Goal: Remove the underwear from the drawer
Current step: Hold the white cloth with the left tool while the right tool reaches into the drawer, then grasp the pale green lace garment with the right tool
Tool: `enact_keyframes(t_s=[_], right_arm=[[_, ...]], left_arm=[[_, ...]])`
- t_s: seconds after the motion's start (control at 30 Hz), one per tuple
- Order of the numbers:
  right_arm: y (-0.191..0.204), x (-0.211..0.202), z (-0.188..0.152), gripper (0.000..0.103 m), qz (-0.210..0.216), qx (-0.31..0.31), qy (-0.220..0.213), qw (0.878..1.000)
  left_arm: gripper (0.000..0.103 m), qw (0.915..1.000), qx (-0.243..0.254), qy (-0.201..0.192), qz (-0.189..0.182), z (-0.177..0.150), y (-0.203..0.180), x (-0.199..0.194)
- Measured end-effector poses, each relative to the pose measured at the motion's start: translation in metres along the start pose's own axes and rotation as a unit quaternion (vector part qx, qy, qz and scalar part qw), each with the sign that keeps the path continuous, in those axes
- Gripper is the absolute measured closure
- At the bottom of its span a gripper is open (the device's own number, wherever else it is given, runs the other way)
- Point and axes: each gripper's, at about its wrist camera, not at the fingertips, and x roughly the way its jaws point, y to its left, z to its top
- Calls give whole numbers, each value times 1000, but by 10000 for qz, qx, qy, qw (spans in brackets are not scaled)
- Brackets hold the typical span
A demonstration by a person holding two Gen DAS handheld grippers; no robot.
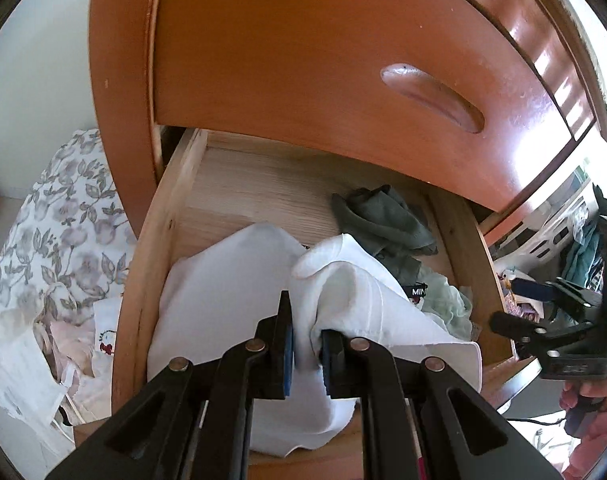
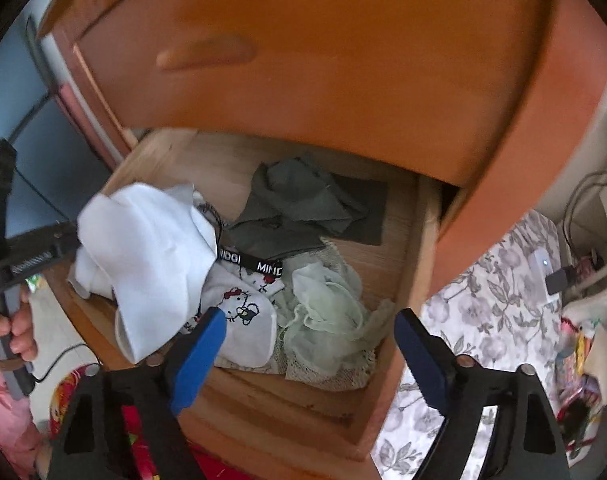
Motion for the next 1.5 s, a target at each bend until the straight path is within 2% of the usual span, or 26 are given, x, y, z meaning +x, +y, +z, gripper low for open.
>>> enact_keyframes(t_s=[0.13,0.3,0.37,0.57,0.63,0.77,0.87,1.0,1.2,1.5], right_arm=[[9,19,3,30,-142,-341,271,9989],[11,41,9,49,-258,-438,587,9970],[10,47,11,50,-264,-437,639,9966],[12,61,13,63,-374,-533,820,9945],[12,65,14,64,-390,-533,850,9942],[12,71,16,77,-477,-527,913,9933],[13,72,15,93,-563,-538,888,9930],[15,71,13,98,-643,-557,782,9933],[22,51,1,98,-646,-506,494,9954],[29,-6,-6,98,-656,-436,-219,9967]], left_arm=[[91,10000,-44,-35,-57,-3,1,0],[91,9999,-86,-39,-143,-5,4,-3],[91,9998,-91,-37,-166,-5,4,-3],[91,9996,-138,-32,-260,-7,8,-1],[91,9995,-141,-32,-272,-7,8,-1],[91,9995,-143,-24,-294,-7,8,0],[91,9994,-154,-19,-306,-7,8,0],[91,9994,-150,-11,-307,-7,8,0],[91,9995,-171,-5,-279,-7,7,-1],[91,9997,-162,20,-176,-9,1,-2]])
